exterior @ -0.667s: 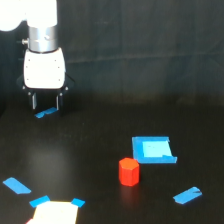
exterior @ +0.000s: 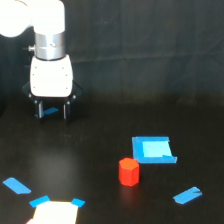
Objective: Pick up the red object from the table
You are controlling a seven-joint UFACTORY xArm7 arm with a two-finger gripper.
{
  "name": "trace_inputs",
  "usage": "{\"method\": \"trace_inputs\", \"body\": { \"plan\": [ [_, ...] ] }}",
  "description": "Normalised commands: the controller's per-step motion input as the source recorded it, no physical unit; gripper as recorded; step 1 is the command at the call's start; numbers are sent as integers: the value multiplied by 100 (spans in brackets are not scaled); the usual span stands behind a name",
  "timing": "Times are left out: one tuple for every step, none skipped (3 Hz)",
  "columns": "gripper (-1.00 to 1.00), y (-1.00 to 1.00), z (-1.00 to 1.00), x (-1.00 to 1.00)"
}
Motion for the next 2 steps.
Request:
{"method": "trace_inputs", "body": {
  "plan": [
    [56, -79, -25, 52],
    [96, -95, -100, 48]
  ]
}}
